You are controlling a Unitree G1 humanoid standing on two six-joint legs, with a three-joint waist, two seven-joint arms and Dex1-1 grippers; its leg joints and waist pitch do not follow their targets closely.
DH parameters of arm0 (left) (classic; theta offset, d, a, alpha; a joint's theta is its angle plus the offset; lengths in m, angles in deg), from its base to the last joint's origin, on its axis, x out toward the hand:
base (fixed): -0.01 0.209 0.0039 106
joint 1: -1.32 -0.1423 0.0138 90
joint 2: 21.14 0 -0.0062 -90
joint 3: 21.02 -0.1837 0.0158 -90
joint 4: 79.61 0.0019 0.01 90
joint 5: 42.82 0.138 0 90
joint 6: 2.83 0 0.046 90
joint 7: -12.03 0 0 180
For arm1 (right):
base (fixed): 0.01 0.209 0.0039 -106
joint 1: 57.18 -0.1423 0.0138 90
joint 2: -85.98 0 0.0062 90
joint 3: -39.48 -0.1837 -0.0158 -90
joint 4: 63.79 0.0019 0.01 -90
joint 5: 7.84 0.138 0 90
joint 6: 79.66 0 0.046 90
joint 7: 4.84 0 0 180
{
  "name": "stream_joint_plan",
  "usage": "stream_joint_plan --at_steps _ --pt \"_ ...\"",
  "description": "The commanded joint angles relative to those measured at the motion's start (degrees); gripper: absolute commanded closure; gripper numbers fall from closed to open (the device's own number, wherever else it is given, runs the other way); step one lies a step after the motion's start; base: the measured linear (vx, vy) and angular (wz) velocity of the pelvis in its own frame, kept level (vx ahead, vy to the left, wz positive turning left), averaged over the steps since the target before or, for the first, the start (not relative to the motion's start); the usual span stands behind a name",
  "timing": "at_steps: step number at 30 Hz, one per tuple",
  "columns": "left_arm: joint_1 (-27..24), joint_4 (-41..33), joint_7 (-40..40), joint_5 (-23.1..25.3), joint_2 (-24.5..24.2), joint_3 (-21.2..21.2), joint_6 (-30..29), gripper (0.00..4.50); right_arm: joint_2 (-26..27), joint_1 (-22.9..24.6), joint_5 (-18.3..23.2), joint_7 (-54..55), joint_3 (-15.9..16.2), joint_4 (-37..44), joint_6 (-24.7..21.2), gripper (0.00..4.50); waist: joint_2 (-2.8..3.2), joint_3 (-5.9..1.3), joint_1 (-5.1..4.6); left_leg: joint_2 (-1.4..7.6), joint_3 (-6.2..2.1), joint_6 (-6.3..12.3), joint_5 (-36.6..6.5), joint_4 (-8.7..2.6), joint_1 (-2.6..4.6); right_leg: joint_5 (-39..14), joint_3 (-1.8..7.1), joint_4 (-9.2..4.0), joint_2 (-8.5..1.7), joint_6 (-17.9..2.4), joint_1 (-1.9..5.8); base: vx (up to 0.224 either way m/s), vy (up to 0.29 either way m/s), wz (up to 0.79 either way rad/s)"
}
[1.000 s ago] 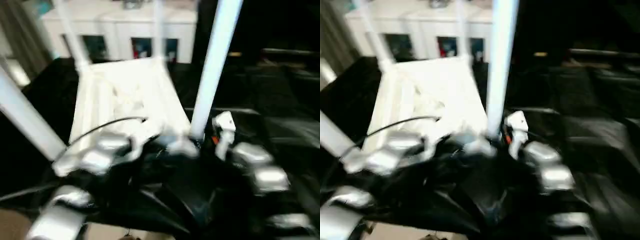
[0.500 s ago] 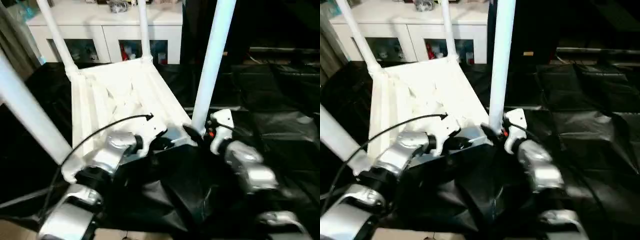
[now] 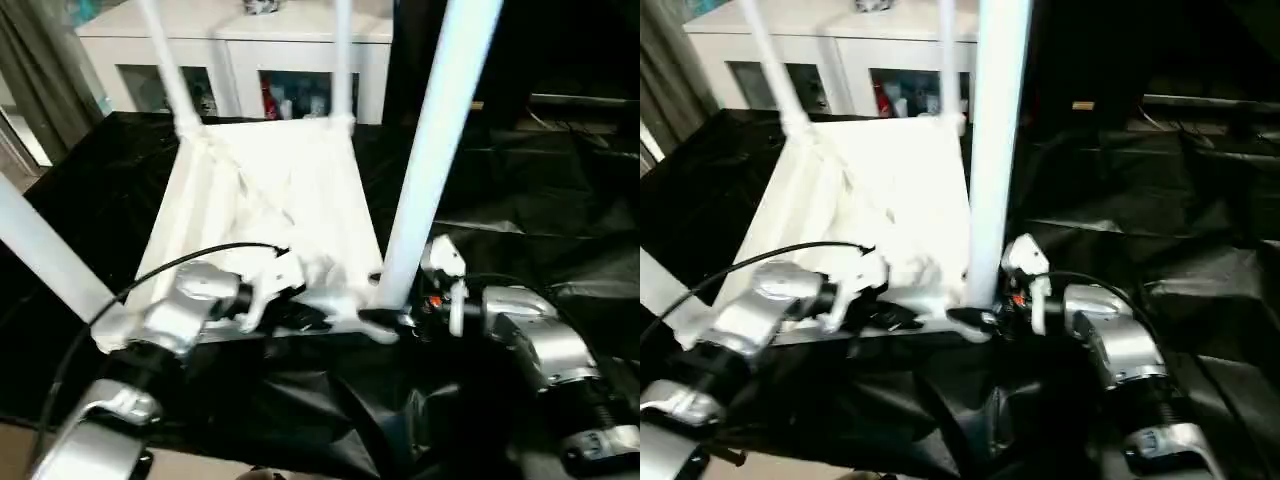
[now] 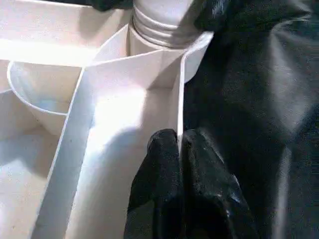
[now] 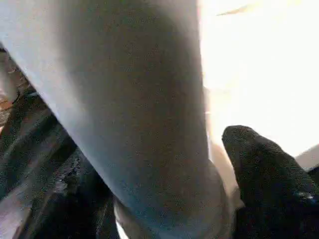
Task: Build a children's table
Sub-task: Rotate leg to tighten
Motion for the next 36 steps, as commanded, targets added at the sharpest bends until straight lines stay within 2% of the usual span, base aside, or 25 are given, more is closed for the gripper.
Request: stream_joint_plan --at_steps 1,4,11,13,15,17,19,21,22,24,25,26,28,29,30,31,33,34,35,36 --pt "-0.1 -1.2 1.8 -0.9 -0.6 -0.8 -0.5 4.5 -0.4 -0.3 0.8 -0.9 0.3 1.4 -0.5 1.2 -0.7 -3.97 0.03 3.14 -1.15 2.67 -16.0 -4.27 1.47 -14.1 1.89 -3.0 -2.43 -14.3 2.45 0.0 0.0 0.0" --pt "-0.1 -1.4 2.3 -1.0 -1.3 -0.7 -0.7 4.5 -0.6 -0.7 1.0 -2.1 0.8 1.1 -0.6 1.52 -0.74 -4.03 -0.06 3.09 -1.18 2.04 -16.6 -4.3 1.5 -14.9 1.92 -3.08 -2.47 -13.8 2.45 0.0 0.0 0.0" --pt "-0.2 -1.9 1.6 -1.4 -1.1 0.0 -1.1 4.5 0.0 0.1 1.4 -2.3 1.0 2.0 -1.3 2.0 -0.8 -4.15 -0.07 2.95 -1.14 2.9 -14.0 -3.99 1.27 -12.5 1.92 -2.8 -2.48 -14.3 2.57 0.0 0.0 0.0" --pt "0.2 -1.5 -1.0 -1.2 -0.1 0.6 -1.1 4.5 0.9 0.6 1.4 -0.7 0.8 2.2 -1.6 2.05 -0.74 -4.12 -0.05 2.95 -1.16 2.86 -14.1 -4.0 1.27 -12.9 1.9 -2.83 -2.46 -14.2 2.57 0.0 0.0 0.0" --pt "1.6 0.5 -7.1 -0.5 2.3 2.0 -1.5 4.5 3.9 1.2 0.1 6.5 -0.3 1.1 -1.8 2.08 -0.64 -3.99 -0.12 2.97 -1.21 2.17 -15.3 -4.1 1.35 -14.5 1.94 -3.04 -2.51 -13.9 2.39 0.0 0.0 0.0" --pt "2.1 1.2 -9.1 -0.3 3.1 2.4 -1.6 4.5 5.0 1.2 -0.7 9.5 -0.8 0.2 -1.5 2.11 -0.83 -3.8 -0.48 2.74 -1.41 0.85 -17.5 -4.35 1.35 -19.2 1.87 -3.56 -2.6 -12.3 2.44 0.0 0.0 0.0" --pt "3.1 2.5 -14.1 0.3 5.6 3.1 -2.1 4.5 8.1 1.4 -2.4 17.0 -1.8 -2.1 -0.6 2.13 -0.77 -3.61 -0.86 2.63 -1.47 -0.13 -19.3 -4.48 1.48 -22.3 1.92 -3.98 -2.63 -11.0 2.12 0.0 0.0 0.0" --pt "4.2 3.7 -19.4 1.1 8.7 3.5 -3.2 4.5 11.5 1.8 -3.4 24.4 -2.9 -3.8 -0.3 2.15 -0.89 -3.59 -1.29 2.51 -1.78 -0.92 -20.4 -4.66 1.47 -24.6 1.74 -4.28 -2.7 -10.0 2.24 0.0 0.0 0.0" --pt "4.2 3.7 -19.4 1.1 8.7 3.5 -3.2 4.5 11.5 1.8 -3.4 24.4 -2.9 -3.8 -0.3 2.16 -0.87 -3.51 -1.57 2.48 -1.76 -1.0 -21.1 -4.69 1.6 -25.3 1.78 -4.54 -2.67 -9.5 2.06 0.0 0.0 0.0" --pt "4.4 4.1 -24.5 2.7 12.1 2.5 -3.9 4.5 15.8 2.1 -4.9 32.1 -3.0 -4.5 -0.6 2.16 -0.5 -3.38 -2.01 2.39 -1.84 -1.04 -22.8 -4.7 1.82 -27.1 1.72 -4.89 -2.55 -8.8 1.83 0.0 0.0 0.0" --pt "4.3 4.0 -25.0 2.9 12.6 2.3 -4.0 4.5 16.7 2.0 -5.2 33.5 -3.1 -4.8 -0.5 2.16 -0.12 -3.2 -2.34 2.29 -2.03 -1.36 -24.3 -4.83 1.82 -29.0 1.56 -5.09 -2.55 -8.2 1.75 0.0 0.0 0.0" --pt "4.2 3.9 -25.4 3.0 13.0 2.2 -4.0 4.5 17.3 1.8 -5.4 34.5 -3.1 -5.1 -0.4 2.16 -0.35 -3.19 -2.54 2.27 -2.11 -1.45 -24.9 -4.9 1.74 -30.0 1.46 -5.26 -2.51 -7.6 1.85 0.0 0.0 0.0" --pt "3.8 3.3 -25.6 2.9 14.3 1.7 -4.3 4.5 19.2 1.1 -6.1 36.1 -2.7 -5.9 1.6 2.16 -0.09 -3.15 -2.98 2.27 -2.45 -1.72 -27.1 -5.09 1.9 -32.1 1.14 -5.56 -2.49 -6.4 1.84 0.0 0.0 0.0" --pt "3.5 2.7 -25.1 2.6 14.9 1.2 -4.5 4.5 20.0 1.0 -5.3 34.1 -2.5 -5.2 3.4 2.16 -0.17 -3.15 -3.45 2.26 -2.63 -1.76 -28.8 -5.22 1.8 -32.4 0.99 -5.78 -2.46 -5.8 1.89 0.0 0.0 0.0" --pt "3.5 2.6 -24.9 2.6 14.9 1.1 -4.6 4.5 20.2 1.1 -4.6 33.5 -2.9 -4.9 3.5 2.16 -0.17 -3.13 -3.48 2.25 -2.65 -1.72 -29.2 -5.23 1.93 -32.4 1.0 -5.86 -2.42 -5.8 1.75 0.0 0.0 0.0" --pt "3.4 2.5 -24.7 2.5 14.9 1.0 -4.6 4.5 20.4 1.1 -4.1 33.1 -3.2 -4.6 3.5 1.84 -0.13 -3.21 -3.64 2.29 -2.66 -1.58 -29.7 -5.29 2.04 -31.1 1.12 -5.8 -2.36 -6.2 1.66 0.0 0.0 0.0" --pt "2.7 0.7 -21.0 2.1 13.1 0.6 -4.3 4.5 18.2 1.7 -1.0 27.4 -4.0 -1.9 1.7 1.7 -0.04 -3.46 -3.65 2.44 -2.62 -1.11 -29.1 -5.46 1.87 -27.1 1.3 -5.49 -2.3 -7.5 1.96 0.0 0.0 0.0" --pt "2.7 0.7 -20.9 2.1 13.0 0.6 -4.2 4.5 18.1 1.7 -1.0 27.2 -3.9 -1.8 1.6 1.59 -0.48 -3.54 -3.55 2.52 -2.5 -0.63 -28.6 -5.46 1.87 -25.6 1.4 -5.47 -2.31 -8.1 2.03 0.0 0.0 0.0" --pt "2.2 -0.1 -18.3 1.7 11.6 0.3 -2.8 4.5 16.1 2.0 -0.7 23.9 -3.3 -0.7 1.0 1.49 -0.19 -3.82 -3.29 2.66 -2.41 0.29 -25.4 -5.46 1.42 -19.5 1.52 -4.73 -2.35 -10.0 2.53 0.0 0.0 0.0" --pt "1.8 -0.7 -16.6 1.4 10.5 0.2 -2.9 4.5 14.6 2.2 -0.7 21.9 -2.8 -0.3 0.6 1.35 -0.18 -4.0 -3.18 2.73 -2.26 0.62 -24.0 -5.36 1.36 -17.1 1.62 -4.47 -2.32 -10.6 2.62 0.0 0.0 0.0"
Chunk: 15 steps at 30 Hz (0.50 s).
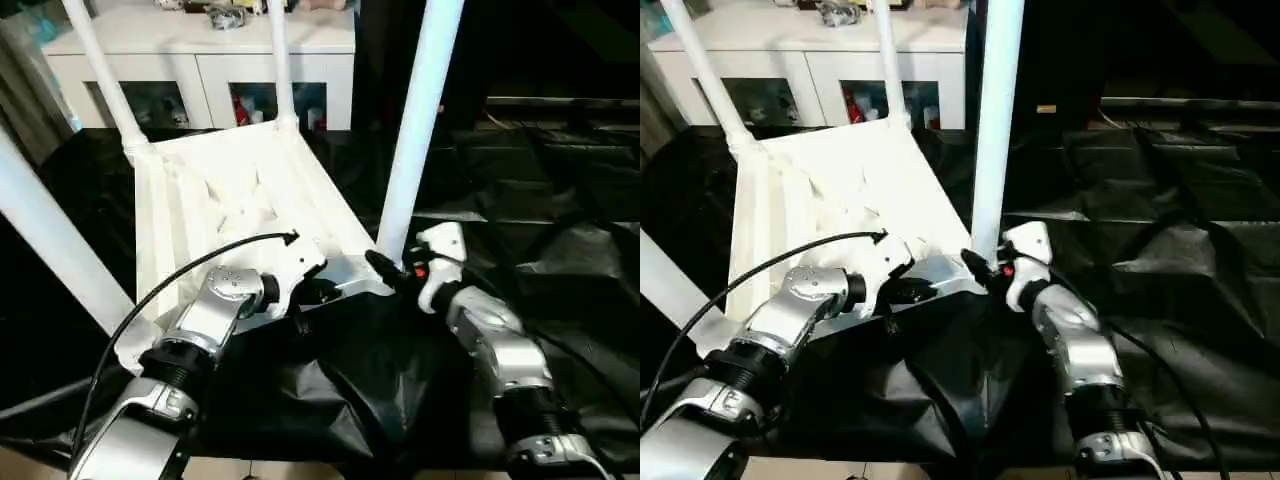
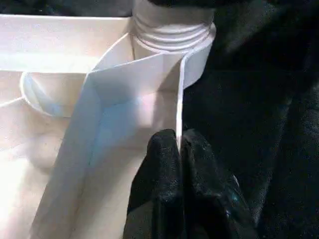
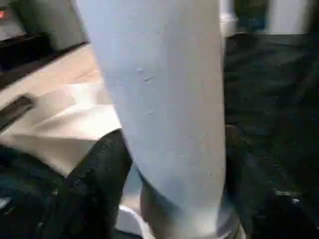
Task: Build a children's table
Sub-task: Rotate leg to tighten
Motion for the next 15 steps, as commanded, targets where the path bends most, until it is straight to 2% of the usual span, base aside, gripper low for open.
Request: stream_joint_plan --at_steps 1,2,3,4,5,6,7,8,10,11,15 --pt "0.2 -3.3 3.2 -3.0 1.4 -2.3 1.7 4.5 0.9 0.4 1.0 -7.2 6.4 0.6 -2.4 1.22 -0.24 -3.99 0.54 2.92 -1.79 1.32 -21.4 -5.11 0.98 -12.8 1.64 -2.98 -2.2 -12.2 2.31 0.0 0.0 0.0" --pt "-0.8 -4.5 8.6 -3.7 -1.8 -2.7 3.4 4.5 -4.0 0.5 1.1 -14.4 8.1 1.7 -3.0 1.22 -0.47 -4.14 0.87 2.79 -1.65 2.63 -19.2 -4.75 0.83 -11.1 1.47 -2.72 -2.27 -13.1 2.74 0.0 0.0 0.0" --pt "-1.0 -4.9 10.2 -3.7 -3.0 -2.8 3.4 4.5 -5.5 0.5 1.1 -16.6 8.5 1.9 -3.0 1.22 -0.6 -4.12 0.96 2.81 -1.45 3.37 -18.2 -4.62 0.68 -10.6 1.41 -2.6 -2.17 -13.5 2.88 0.052 -0.008 0.01" --pt "-1.1 -5.1 10.9 -3.7 -3.6 -2.9 3.4 4.5 -6.3 0.4 1.0 -17.7 8.7 1.9 -2.9 1.22 -0.45 -4.14 1.15 2.91 -1.24 3.97 -16.8 -4.46 0.76 -9.5 1.5 -2.48 -2.2 -13.9 2.75 0.065 -0.028 0.05" --pt "-1.3 -5.2 12.7 -3.8 -4.9 -3.0 3.9 4.5 -7.6 0.0 1.5 -19.8 8.5 2.0 -3.6 1.22 -0.76 -4.26 1.54 2.93 -0.78 5.22 -14.1 -3.86 0.93 -7.0 1.66 -2.22 -2.26 -15.3 2.31 0.065 -0.028 0.05" --pt "-1.5 -5.4 14.3 -4.0 -5.9 -2.9 4.2 4.5 -8.8 -0.4 1.7 -21.7 8.4 2.1 -4.2 1.22 -0.98 -4.36 1.85 2.86 -0.92 5.5 -12.8 -3.72 0.65 -6.6 1.61 -1.85 -2.33 -15.4 2.67 0.055 -0.039 0.04" --pt "-1.6 -5.5 14.6 -4.1 -6.1 -2.9 4.3 4.5 -8.9 -0.4 1.8 -22.0 8.3 2.1 -4.3 1.22 -1.04 -4.4 2.02 2.89 -0.83 5.95 -11.6 -3.66 0.51 -6.0 1.66 -1.66 -2.37 -15.6 2.73 0.0 0.0 0.0" --pt "-1.8 -6.0 16.8 -4.5 -7.3 -2.8 4.4 4.5 -10.5 -0.8 1.9 -24.6 8.6 2.2 -4.7 1.22 -0.91 -4.41 2.86 3.07 -0.73 6.47 -10.1 -3.39 0.77 -5.7 1.68 -1.37 -2.38 -16.1 2.33 0.0 0.0 0.0" --pt "-2.0 -6.5 18.1 -4.7 -8.0 -2.7 4.0 4.5 -11.4 -1.0 1.9 -26.0 8.8 1.9 -4.7 1.22 -0.9 -4.35 3.43 3.15 -0.68 6.35 -9.6 -3.39 0.78 -6.4 1.7 -1.35 -2.39 -16.1 2.28 0.0 0.0 0.0" --pt "-2.1 -7.1 19.2 -5.2 -8.9 -3.0 3.7 4.5 -12.3 -1.4 1.9 -27.3 9.2 1.5 -4.7 1.22 -0.73 -4.38 3.99 3.38 -0.66 5.52 -9.8 -3.44 1.05 -7.0 1.71 -1.29 -2.29 -16.0 2.04 0.0 0.0 0.0" --pt "-2.1 -7.4 20.6 -5.6 -10.0 -3.3 3.7 4.5 -13.1 -2.2 1.9 -29.4 10.1 0.7 -4.6 1.37 -0.91 -4.09 4.24 3.4 -0.74 3.55 -13.0 -3.85 1.07 -11.1 1.76 -1.56 -2.26 -14.9 1.94 0.0 0.0 0.0"
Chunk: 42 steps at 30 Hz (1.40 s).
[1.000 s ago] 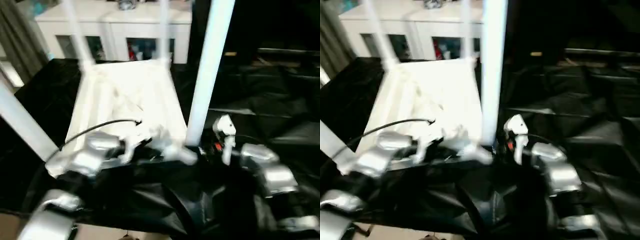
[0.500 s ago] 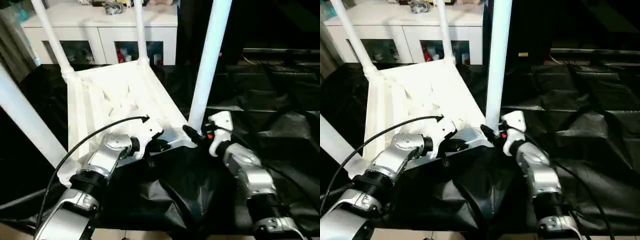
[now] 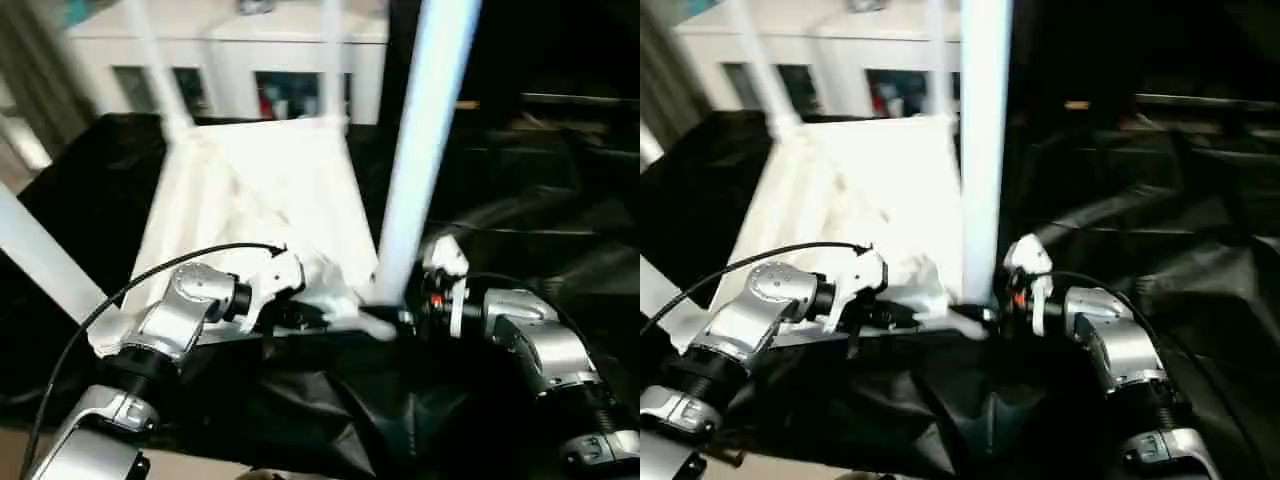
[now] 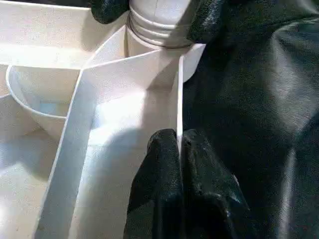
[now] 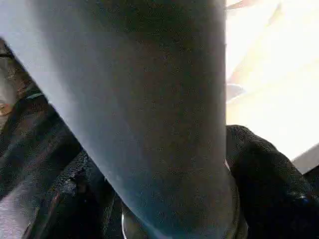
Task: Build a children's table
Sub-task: Rotate leg to tighten
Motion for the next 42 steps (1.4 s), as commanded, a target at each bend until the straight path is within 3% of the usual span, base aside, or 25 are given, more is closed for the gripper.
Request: stream_joint_plan --at_steps 1,2,4,9,11,12,13,14,15,16,17,22,24,25,26,29,32,33,34,35,37,38,42 --pt "0.3 -2.1 2.0 -1.7 -0.8 -0.3 0.2 4.5 -0.8 -1.3 0.2 -2.1 0.9 -0.8 -0.3 1.48 -0.64 -4.14 -0.05 2.95 -1.04 3.15 -13.9 -4.08 1.48 -12.4 1.86 -2.74 -2.39 -14.9 2.62 0.0 0.0 0.0" --pt "0.3 -2.1 2.3 -1.8 -0.9 -0.3 0.2 4.5 -0.8 -1.5 0.3 -2.6 1.0 -0.9 -0.4 1.59 -0.89 -3.98 -0.07 2.91 -1.04 2.21 -15.5 -4.24 1.53 -14.5 1.97 -3.0 -2.39 -14.3 2.55 0.0 0.0 0.0" --pt "0.3 -2.2 2.4 -1.8 -0.9 -0.2 0.2 4.5 -0.9 -1.6 0.6 -3.3 1.1 -1.0 -0.8 1.69 -0.76 -3.92 0.01 2.96 -1.08 1.63 -16.3 -4.33 1.67 -15.9 2.07 -3.15 -2.49 -13.8 2.43 0.0 0.0 0.0" --pt "0.5 -1.9 0.9 -1.7 -0.2 0.4 -0.3 4.5 -0.6 -1.4 0.9 -3.4 1.4 -0.6 -1.1 1.88 -0.86 -4.07 0.17 2.86 -1.14 1.7 -14.8 -4.23 1.4 -14.6 2.07 -2.95 -2.53 -13.5 2.65 0.0 0.0 0.0" --pt "1.2 -0.4 -4.2 -0.5 1.3 1.4 -0.6 4.5 0.8 -0.4 1.0 -0.1 0.5 0.1 -1.3 1.89 -0.48 -4.09 0.05 2.84 -1.06 1.55 -15.1 -4.17 1.52 -13.6 2.1 -3.04 -2.38 -13.7 2.47 0.0 0.0 0.0" --pt "1.8 0.8 -7.8 -0.3 2.7 2.3 -0.8 4.5 2.7 0.1 0.5 4.5 -0.7 -0.4 -0.7 1.89 0.07 -4.09 0.17 2.86 -1.13 1.21 -15.4 -4.15 1.62 -13.6 2.12 -3.02 -2.44 -13.8 2.37 0.0 0.0 0.0" --pt "1.9 1.0 -8.2 -0.3 2.9 2.4 -0.8 4.5 3.0 0.2 0.3 5.2 -0.8 -0.6 -0.6 1.89 -0.2 -4.03 -0.13 2.74 -1.17 0.71 -16.0 -4.25 1.51 -13.9 2.07 -3.19 -2.39 -13.7 2.47 0.0 0.0 0.0" --pt "2.4 2.0 -11.2 -0.2 4.1 3.1 -1.1 4.5 4.9 0.4 -0.8 10.5 -1.9 -1.9 0.1 1.89 -0.17 -4.14 -0.24 2.58 -1.29 0.23 -16.0 -4.3 1.37 -14.4 1.95 -3.14 -2.39 -13.3 2.65 0.0 0.0 0.0" --pt "2.8 2.6 -13.4 0.3 4.9 3.4 -1.0 4.5 6.1 0.5 -2.1 14.5 -2.3 -3.0 0.7 1.89 0.26 -4.1 -0.35 2.52 -1.3 -0.03 -16.5 -4.32 1.45 -15.0 1.95 -3.24 -2.42 -13.1 2.53 0.0 0.0 0.0" --pt "2.8 2.6 -13.4 0.3 4.9 3.4 -1.0 4.5 6.1 0.5 -2.1 14.5 -2.3 -3.0 0.7 1.89 -0.05 -3.97 -0.77 2.45 -1.32 -0.28 -16.9 -4.41 1.26 -15.7 1.94 -3.41 -2.38 -12.7 2.56 0.0 0.0 0.0" --pt "3.4 3.6 -16.8 1.0 6.3 3.7 -1.1 4.5 8.3 0.5 -3.2 20.4 -3.2 -4.6 1.1 1.9 0.13 -4.01 -1.29 2.38 -1.54 -0.63 -17.9 -4.53 1.26 -17.7 1.85 -3.58 -2.51 -11.8 2.79 0.0 0.0 0.0" --pt "5.3 7.1 -25.8 3.1 10.8 3.8 -1.2 4.5 15.1 -0.6 -4.4 33.5 -5.2 -8.7 1.3 1.91 0.22 -3.66 -2.54 2.04 -1.77 -1.75 -22.2 -4.7 1.72 -23.9 1.62 -4.67 -2.37 -10.0 2.32 0.0 0.0 0.0" --pt "5.7 8.1 -28.6 3.4 12.4 3.8 -1.5 4.5 17.4 -1.4 -5.3 36.3 -4.9 -10.0 2.1 1.91 0.83 -3.52 -3.02 2.09 -1.99 -1.8 -24.2 -4.88 1.77 -25.4 1.52 -4.83 -2.29 -9.3 2.21 0.0 0.0 0.0" --pt "5.8 8.5 -29.6 3.5 13.0 3.9 -1.5 4.5 18.2 -1.7 -5.8 37.3 -4.8 -10.5 2.6 1.91 0.65 -3.56 -3.37 2.08 -2.07 -1.88 -25.2 -4.93 1.81 -25.8 1.42 -4.99 -2.25 -9.0 2.21 0.0 0.0 0.0" --pt "5.9 8.6 -31.2 3.8 14.9 3.1 -1.7 4.5 20.6 -2.5 -5.5 36.6 -4.0 -11.1 4.9 1.56 0.63 -3.58 -3.61 2.08 -2.18 -1.77 -26.0 -5.04 1.78 -26.0 1.32 -5.02 -2.26 -8.9 2.28 0.0 0.0 0.0" --pt "6.0 8.0 -29.5 3.4 16.1 2.5 -1.5 4.5 21.1 -2.5 -3.9 31.9 -3.1 -9.3 5.4 1.19 0.67 -3.58 -3.91 2.06 -2.23 -1.02 -27.2 -5.11 1.91 -26.1 1.4 -5.27 -2.2 -8.8 2.14 0.0 0.0 0.0" --pt "5.8 7.2 -26.8 2.5 15.6 2.4 -1.5 4.5 19.5 -2.0 -3.4 28.2 -2.3 -7.6 5.5 1.0 0.69 -3.84 -3.92 2.11 -2.1 -0.2 -25.9 -5.13 1.63 -22.4 1.57 -4.95 -2.19 -9.9 2.37 0.0 0.0 0.0" --pt "5.3 6.3 -24.8 2.0 14.8 2.2 -1.4 4.5 18.3 -1.5 -3.0 25.9 -1.8 -6.3 5.1 0.85 -0.52 -3.88 -3.88 2.12 -1.98 0.35 -24.9 -5.1 1.4 -21.5 1.62 -4.94 -2.21 -10.1 2.53 0.0 0.0 0.0" --pt "4.6 5.1 -21.4 1.5 13.3 1.7 -0.4 4.5 16.2 -1.0 -2.1 22.2 -1.2 -4.6 4.3 0.85 -0.13 -4.01 -3.56 2.11 -2.05 0.78 -23.5 -5.0 1.26 -20.4 1.7 -4.5 -2.42 -10.5 2.82 0.0 0.0 0.0" --pt "4.0 4.0 -18.4 1.0 11.9 1.3 -0.3 4.5 14.3 -0.5 -1.6 19.0 -0.8 -3.3 3.9 0.85 -0.17 -4.2 -3.05 2.29 -1.86 2.59 -19.6 -4.77 1.02 -16.5 1.83 -4.07 -2.5 -11.6 3.07 0.0 0.0 0.0" --pt "3.3 3.0 -15.0 0.5 10.2 0.9 0.8 4.5 12.0 -0.3 -1.0 15.5 -0.5 -2.4 3.5 0.85 -0.19 -4.37 -2.9 2.29 -1.69 4.2 -15.3 -4.4 0.42 -11.8 1.65 -3.36 -2.46 -13.0 3.45 0.027 -0.006 -0.01" --pt "2.9 2.4 -13.0 0.2 9.2 0.7 1.6 4.5 10.8 -0.2 -0.8 13.5 -0.5 -2.3 3.5 0.85 -0.09 -4.57 -2.73 2.41 -1.46 5.1 -13.7 -4.08 0.77 -9.6 1.62 -3.12 -2.47 -14.1 3.23 0.054 -0.011 -0.03" --pt "1.3 0.4 -5.3 -0.6 4.7 -0.6 1.9 4.5 5.7 -0.1 0.8 6.7 -0.6 -0.8 1.8 0.85 -0.03 -4.87 -1.98 2.49 -1.12 7.72 -8.0 -3.36 0.72 -3.1 1.5 -2.14 -2.32 -16.5 3.26 0.041 -0.018 0.0"
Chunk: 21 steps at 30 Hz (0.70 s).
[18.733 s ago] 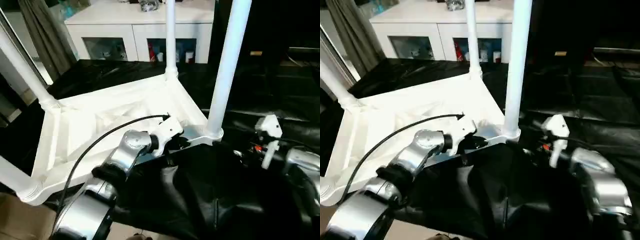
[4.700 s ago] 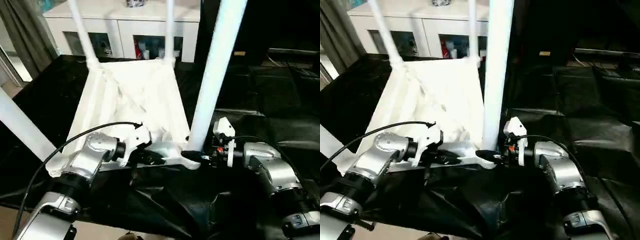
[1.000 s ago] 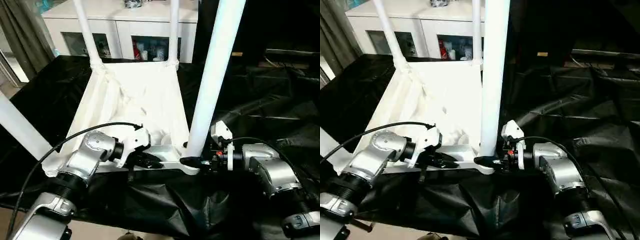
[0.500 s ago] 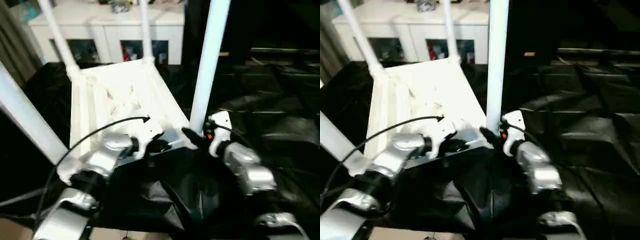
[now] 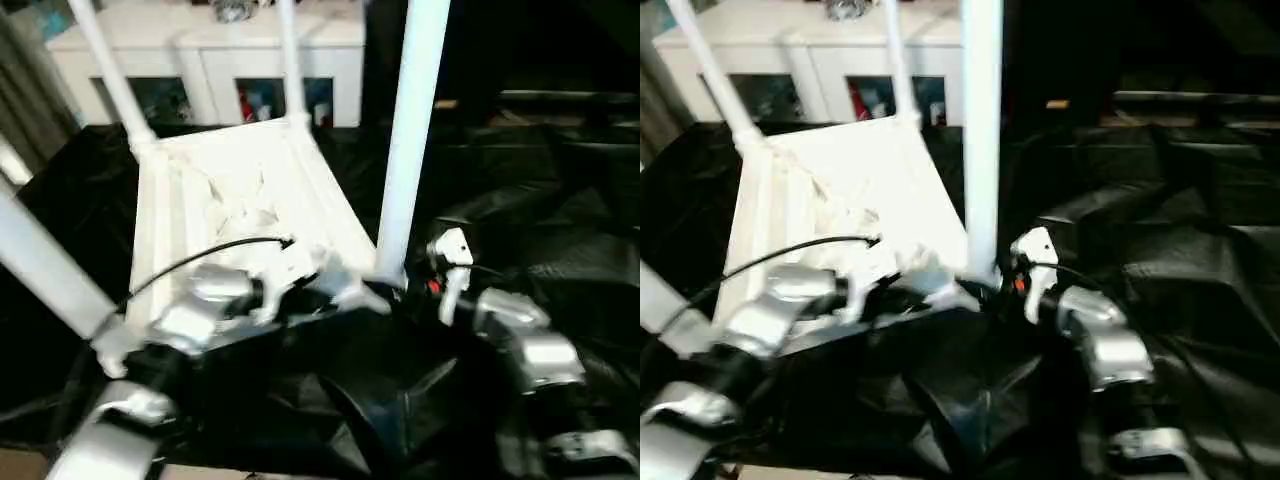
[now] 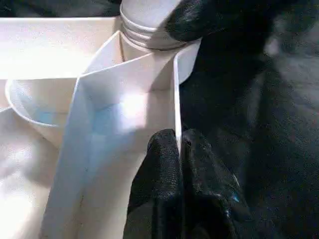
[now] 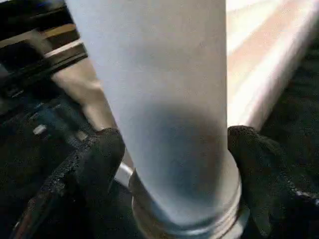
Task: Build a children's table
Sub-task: Rotate leg to tighten
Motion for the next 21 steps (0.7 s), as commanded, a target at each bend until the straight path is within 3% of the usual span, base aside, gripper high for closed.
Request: stream_joint_plan --at_steps 1,3,4,5,6,7,8,11,18,19,20,21 --pt "0.2 -2.8 4.7 -0.9 -0.4 -1.9 1.7 4.5 -0.1 0.0 1.5 -5.3 3.7 2.3 -1.4 0.85 -0.85 -4.42 0.53 2.56 -0.78 7.7 -8.1 -3.07 0.78 -2.9 1.69 -2.04 -2.33 -16.8 2.99 0.0 0.0 0.0" --pt "-0.2 -3.7 7.6 -1.3 -1.9 -1.9 1.3 4.5 -2.0 -0.2 1.2 -7.6 3.5 2.8 -2.6 0.85 -1.01 -4.36 1.46 2.76 -0.67 7.52 -7.9 -3.04 1.0 -4.8 1.76 -2.01 -2.27 -16.5 2.86 0.0 0.0 0.0" --pt "-0.2 -3.8 7.8 -1.3 -2.1 -1.9 1.3 4.5 -2.2 -0.2 1.2 -7.8 3.5 2.9 -2.7 0.85 -1.03 -4.16 1.99 2.9 -0.57 6.68 -9.5 -3.15 1.29 -7.6 1.88 -2.29 -2.29 -15.9 2.44 0.0 0.0 0.0" --pt "-0.3 -4.0 8.8 -1.6 -2.6 -1.9 1.2 4.5 -2.8 -0.2 1.3 -9.0 3.6 3.2 -3.0 0.98 -0.98 -3.94 2.17 3.02 -0.62 5.41 -11.7 -3.44 1.38 -11.0 1.92 -2.6 -2.29 -15.1 2.36 0.0 0.0 0.0" --pt "-0.4 -4.2 9.4 -1.7 -3.0 -2.0 1.1 4.5 -3.3 -0.1 1.5 -9.8 3.8 3.4 -3.3 1.16 -0.98 -3.94 2.17 3.02 -0.62 5.41 -11.7 -3.44 1.38 -11.0 1.92 -2.6 -2.29 -15.1 2.36 0.0 0.0 0.0" --pt "-0.4 -4.3 10.0 -1.9 -3.4 -2.0 1.0 4.5 -3.9 0.0 1.6 -11.0 4.1 3.7 -3.5 1.16 -1.48 -3.83 2.46 3.16 -0.62 4.17 -13.2 -3.65 1.62 -13.7 2.02 -2.77 -2.33 -14.4 2.23 0.0 0.0 0.0" --pt "-0.4 -4.4 10.4 -2.2 -3.7 -2.1 1.0 4.5 -4.3 0.0 1.7 -11.9 4.3 3.9 -3.8 1.27 -1.29 -3.75 2.77 3.26 -0.6 2.49 -14.9 -3.87 1.9 -16.0 2.19 -2.89 -2.31 -13.6 1.94 0.0 0.0 0.0" --pt "-0.6 -5.0 10.5 -2.6 -3.9 -2.2 0.3 4.5 -4.8 0.1 1.9 -13.3 5.2 4.3 -4.4 1.53 -1.5 -3.59 2.7 3.21 -0.54 0.89 -16.9 -4.11 1.95 -16.8 2.36 -3.03 -2.34 -13.2 1.83 0.0 0.0 0.0" --pt "-1.0 -5.6 8.4 -1.7 -3.7 -1.6 -0.1 4.5 -3.5 0.3 2.0 -12.2 5.6 4.8 -5.4 1.83 -1.96 -3.53 2.73 2.93 -0.61 1.12 -15.3 -3.92 1.34 -17.0 2.47 -2.97 -2.67 -12.4 2.16 0.0 0.0 0.0" --pt "-0.5 -4.4 5.1 -1.0 -2.7 -0.9 -0.1 4.5 -2.2 0.7 1.3 -9.0 5.1 3.9 -4.8 1.83 -1.13 -3.51 2.67 2.93 -0.64 0.86 -15.6 -3.94 1.38 -17.3 2.47 -3.06 -2.61 -12.2 2.0 0.0 0.0 0.0" --pt "0.0 -3.5 2.7 -0.9 -1.8 -0.3 -0.4 4.5 -1.2 1.0 0.5 -6.1 4.6 3.2 -4.4 1.85 -1.46 -3.54 2.47 2.83 -0.68 0.4 -15.6 -3.9 1.32 -17.3 2.46 -3.09 -2.63 -12.1 2.08 0.0 0.0 0.0" --pt "0.6 -2.5 -0.1 -0.7 -0.7 0.4 -0.8 4.5 0.1 1.1 -0.9 -1.5 4.0 2.0 -3.5 1.85 -1.42 -3.51 2.42 2.8 -0.73 0.13 -15.7 -3.97 1.35 -17.7 2.41 -3.15 -2.61 -12.0 2.04 0.0 0.0 0.0"
